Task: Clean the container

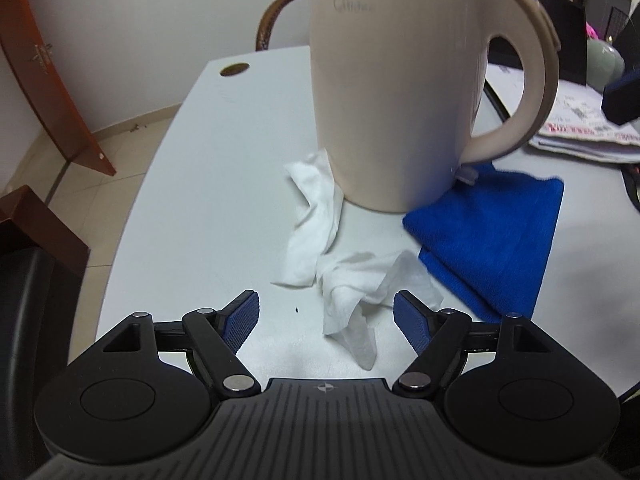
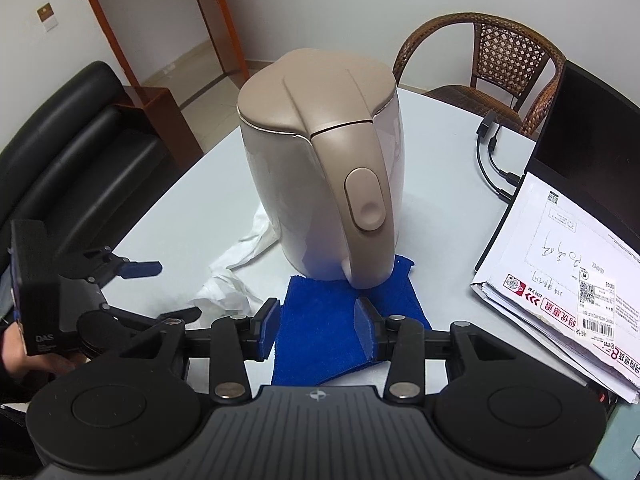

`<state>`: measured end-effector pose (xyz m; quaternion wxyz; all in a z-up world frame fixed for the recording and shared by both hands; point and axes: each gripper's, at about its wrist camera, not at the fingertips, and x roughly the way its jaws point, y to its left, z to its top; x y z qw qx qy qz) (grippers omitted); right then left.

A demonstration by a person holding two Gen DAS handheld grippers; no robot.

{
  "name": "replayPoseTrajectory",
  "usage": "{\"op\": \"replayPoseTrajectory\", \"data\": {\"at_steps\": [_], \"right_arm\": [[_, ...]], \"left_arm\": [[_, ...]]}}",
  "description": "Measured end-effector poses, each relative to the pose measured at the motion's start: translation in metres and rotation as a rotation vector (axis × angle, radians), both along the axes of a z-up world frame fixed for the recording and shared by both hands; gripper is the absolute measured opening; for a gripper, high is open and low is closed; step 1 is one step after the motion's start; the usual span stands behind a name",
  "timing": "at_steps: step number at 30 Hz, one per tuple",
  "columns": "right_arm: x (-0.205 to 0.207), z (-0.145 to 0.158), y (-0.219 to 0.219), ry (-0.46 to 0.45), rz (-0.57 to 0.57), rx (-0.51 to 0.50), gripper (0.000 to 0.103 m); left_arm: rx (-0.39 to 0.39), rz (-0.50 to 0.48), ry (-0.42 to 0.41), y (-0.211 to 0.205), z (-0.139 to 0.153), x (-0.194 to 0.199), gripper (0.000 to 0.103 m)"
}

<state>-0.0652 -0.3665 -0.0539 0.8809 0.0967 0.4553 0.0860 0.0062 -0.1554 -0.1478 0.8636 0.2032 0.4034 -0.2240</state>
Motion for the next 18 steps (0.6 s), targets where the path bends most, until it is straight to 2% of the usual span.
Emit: {"op": "replayPoseTrajectory", "data": {"at_steps": [7,11,13,18], "right_arm": [[-0.007,0.003,-0.015,-0.032,0.053,-0.011,0.050],[-0.011,0.006,-0.023,-0.055,0.074,-0.015,0.061],[-0.013,0.008,-0.026,-0.067,0.081,-0.020,0.073],[-0.018,0.013,-0.034,-0.096,0.097,-0.031,0.091]], "left_arm": [[-0.035,0.092,-0.056,-0.021,0.034,-0.018,0.081],[-0.042,0.106,-0.092,-0.038,0.051,-0.032,0.091],[-0.036,0.119,-0.117,-0.050,0.061,-0.039,0.093],[-0.058,0.171,-0.141,-0.067,0.078,-0.051,0.102]]}}
